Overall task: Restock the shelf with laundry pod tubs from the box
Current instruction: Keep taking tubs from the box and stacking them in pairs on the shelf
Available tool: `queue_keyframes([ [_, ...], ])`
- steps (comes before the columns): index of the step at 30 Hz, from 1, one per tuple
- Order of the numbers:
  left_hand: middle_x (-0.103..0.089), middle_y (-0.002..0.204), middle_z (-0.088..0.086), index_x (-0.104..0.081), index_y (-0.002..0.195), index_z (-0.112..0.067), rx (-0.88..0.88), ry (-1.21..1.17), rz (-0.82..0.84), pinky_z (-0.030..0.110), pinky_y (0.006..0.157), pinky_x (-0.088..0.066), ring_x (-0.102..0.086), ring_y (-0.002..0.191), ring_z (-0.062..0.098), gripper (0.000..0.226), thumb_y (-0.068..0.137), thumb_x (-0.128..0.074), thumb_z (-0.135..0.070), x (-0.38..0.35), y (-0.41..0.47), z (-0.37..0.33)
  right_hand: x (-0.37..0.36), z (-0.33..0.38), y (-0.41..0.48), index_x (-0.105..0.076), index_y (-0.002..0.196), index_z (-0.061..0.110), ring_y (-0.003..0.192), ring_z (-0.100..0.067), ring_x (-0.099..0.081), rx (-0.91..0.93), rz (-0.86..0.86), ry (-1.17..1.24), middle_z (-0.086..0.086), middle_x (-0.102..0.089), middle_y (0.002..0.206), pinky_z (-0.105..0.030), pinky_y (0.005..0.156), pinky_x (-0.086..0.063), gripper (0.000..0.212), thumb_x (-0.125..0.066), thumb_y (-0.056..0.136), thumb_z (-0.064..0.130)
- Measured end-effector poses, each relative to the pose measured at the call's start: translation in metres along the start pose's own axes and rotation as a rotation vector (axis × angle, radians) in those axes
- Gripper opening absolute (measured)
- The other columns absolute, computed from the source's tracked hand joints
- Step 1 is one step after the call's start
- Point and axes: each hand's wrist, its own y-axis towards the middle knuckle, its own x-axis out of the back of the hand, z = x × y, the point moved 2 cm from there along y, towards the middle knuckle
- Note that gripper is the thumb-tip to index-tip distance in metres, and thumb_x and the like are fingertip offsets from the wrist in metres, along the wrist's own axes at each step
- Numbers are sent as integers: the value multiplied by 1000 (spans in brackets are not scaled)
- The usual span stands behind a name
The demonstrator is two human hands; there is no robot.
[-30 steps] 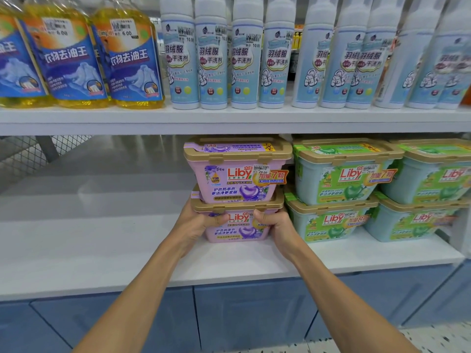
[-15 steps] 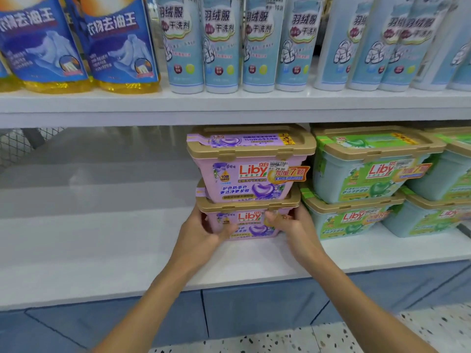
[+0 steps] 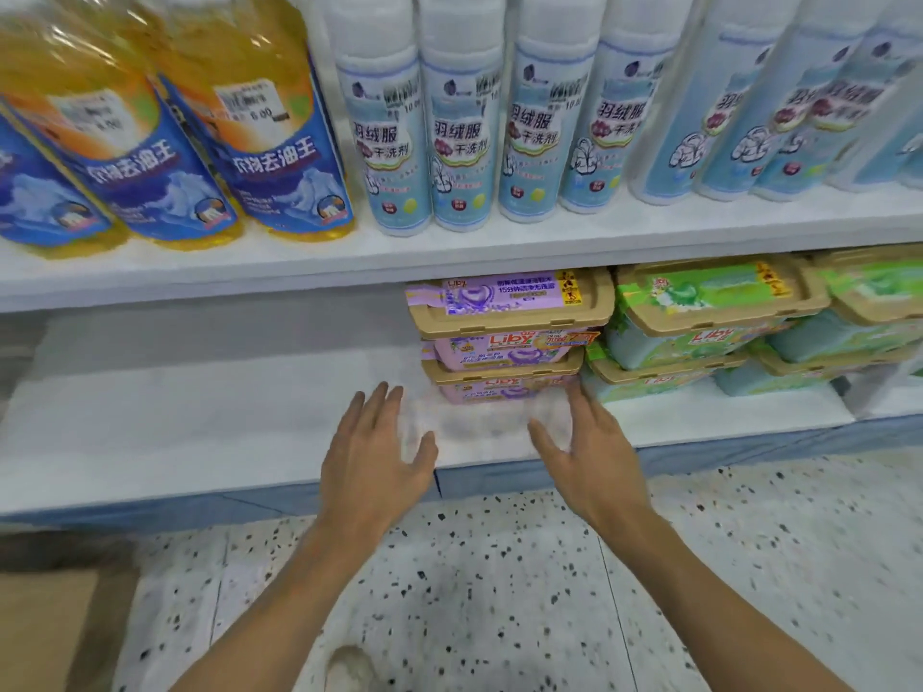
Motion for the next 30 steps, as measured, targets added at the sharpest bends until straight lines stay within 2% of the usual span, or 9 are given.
queue_keyframes([
  [2, -34, 165, 4, -39, 156, -15, 10, -1, 46, 41, 121, -28, -24, 154, 26, 76, 91, -44, -55, 16, -17, -5, 13, 7, -18, -21, 159, 16, 151, -23, -22, -18, 51, -59, -5, -23, 166, -37, 121, -24, 74, -42, 100, 55],
  [6, -30, 166, 4, -36, 157, -16, 53, -4, 104, 41, 124, -21, -21, 155, 27, 71, 96, -50, -50, 47, -56, -16, 43, 23, -56, -28, 157, 16, 152, -23, -22, 22, 99, -114, -6, -26, 165, -39, 124, -22, 69, -40, 101, 55],
  [14, -32, 165, 0, -39, 155, -18, 222, -31, 91, 43, 120, -33, -25, 153, 23, 65, 98, -53, -46, 105, -152, -51, 108, 56, -132, -29, 156, 18, 150, -23, -26, 86, 197, -160, -2, -32, 162, -41, 122, -25, 68, -38, 101, 55],
  [18, -37, 162, 1, -44, 152, -18, 323, -95, 34, 44, 118, -36, -31, 150, 23, 62, 97, -55, -44, 150, -204, -54, 139, 95, -174, -37, 151, 15, 144, -23, -35, 156, 210, -189, -3, -42, 155, -39, 118, -30, 63, -42, 100, 52],
  [24, -39, 161, -1, -45, 151, -20, 495, -149, -89, 47, 117, -38, -32, 149, 22, 60, 97, -57, -43, 191, -266, 4, 117, 169, -219, -37, 152, 17, 144, -22, -35, 309, 284, -191, -1, -41, 156, -39, 117, -32, 62, -42, 101, 53],
  [27, -41, 159, -1, -48, 149, -20, 542, -166, -122, 47, 114, -41, -34, 147, 21, 58, 96, -58, -42, 201, -292, 46, 86, 203, -239, -35, 152, 18, 146, -23, -32, 366, 330, -217, 0, -39, 157, -38, 118, -27, 63, -40, 101, 54],
  [30, -45, 157, 2, -50, 146, -18, 603, -168, -149, 46, 110, -44, -38, 145, 23, 56, 96, -59, -41, 214, -322, 104, 41, 243, -262, -36, 152, 21, 145, -21, -35, 434, 378, -228, 2, -41, 156, -40, 119, -30, 64, -39, 99, 57],
])
